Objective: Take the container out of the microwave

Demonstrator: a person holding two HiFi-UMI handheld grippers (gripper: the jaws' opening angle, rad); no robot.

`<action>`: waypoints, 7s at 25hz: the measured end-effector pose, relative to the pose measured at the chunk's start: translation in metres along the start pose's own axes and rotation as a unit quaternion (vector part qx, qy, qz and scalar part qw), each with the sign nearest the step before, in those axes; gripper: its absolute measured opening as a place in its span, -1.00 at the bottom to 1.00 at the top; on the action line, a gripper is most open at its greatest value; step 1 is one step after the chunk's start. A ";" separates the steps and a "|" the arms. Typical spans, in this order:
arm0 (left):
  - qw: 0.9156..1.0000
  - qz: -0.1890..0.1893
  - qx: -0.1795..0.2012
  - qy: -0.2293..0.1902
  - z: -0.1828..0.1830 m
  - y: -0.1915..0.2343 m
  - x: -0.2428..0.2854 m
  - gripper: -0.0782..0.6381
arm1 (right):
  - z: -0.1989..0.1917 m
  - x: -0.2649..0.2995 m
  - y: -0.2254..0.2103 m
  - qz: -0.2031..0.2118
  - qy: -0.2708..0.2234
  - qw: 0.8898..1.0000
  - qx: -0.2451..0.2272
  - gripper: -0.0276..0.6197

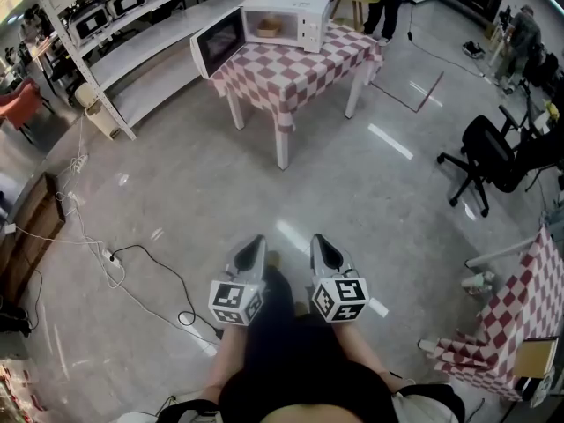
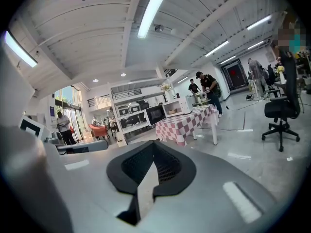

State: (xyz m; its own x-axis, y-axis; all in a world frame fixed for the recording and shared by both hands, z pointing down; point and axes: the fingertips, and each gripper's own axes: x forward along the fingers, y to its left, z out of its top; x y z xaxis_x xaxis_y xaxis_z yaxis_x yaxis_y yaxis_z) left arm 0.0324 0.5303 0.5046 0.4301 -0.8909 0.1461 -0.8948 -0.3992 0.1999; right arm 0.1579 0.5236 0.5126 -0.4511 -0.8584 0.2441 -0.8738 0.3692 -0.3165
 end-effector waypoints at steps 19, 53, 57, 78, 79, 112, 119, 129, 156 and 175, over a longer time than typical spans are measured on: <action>1.000 0.001 -0.002 -0.002 0.029 0.052 0.059 -0.75 | 0.028 0.075 -0.015 -0.011 0.007 1.000 0.005 -0.91; 0.999 -0.036 0.016 -0.009 0.089 0.168 0.208 -0.75 | 0.097 0.258 -0.023 -0.023 0.001 0.999 -0.024 -0.91; 0.998 -0.051 0.023 -0.004 0.090 0.177 0.217 -0.75 | 0.097 0.273 -0.018 -0.023 -0.003 0.999 -0.023 -0.91; 0.998 -0.067 0.010 0.010 0.075 0.216 0.227 -0.75 | 0.077 0.308 -0.010 -0.031 0.021 0.999 -0.008 -0.91; 0.998 -0.065 0.008 0.011 0.074 0.217 0.227 -0.75 | 0.076 0.308 -0.010 -0.031 0.022 0.999 -0.007 -0.91; 0.999 -0.050 -0.001 0.021 0.080 0.235 0.278 -0.75 | 0.096 0.352 -0.038 -0.024 0.017 1.000 0.009 -0.91; 0.998 -0.056 -0.007 0.025 0.083 0.242 0.305 -0.75 | 0.104 0.375 -0.046 -0.021 0.024 0.999 0.004 -0.91; 0.998 -0.054 0.001 0.030 0.090 0.259 0.337 -0.75 | 0.116 0.412 -0.055 -0.014 0.029 0.999 0.004 -0.91; 0.999 -0.011 -0.005 0.032 0.113 0.325 0.465 -0.75 | 0.155 0.549 -0.110 0.029 0.055 0.998 0.003 -0.91; 0.999 0.017 -0.007 0.031 0.108 0.337 0.499 -0.75 | 0.162 0.590 -0.133 0.056 0.062 0.997 0.006 -0.91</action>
State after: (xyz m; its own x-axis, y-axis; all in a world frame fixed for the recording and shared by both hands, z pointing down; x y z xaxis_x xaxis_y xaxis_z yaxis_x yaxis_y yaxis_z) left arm -0.0671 -0.0723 0.5399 0.4056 -0.8888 0.2132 -0.9079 -0.3649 0.2062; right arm 0.0375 -0.0898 0.5508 -0.5649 -0.7618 0.3171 -0.8151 0.4552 -0.3585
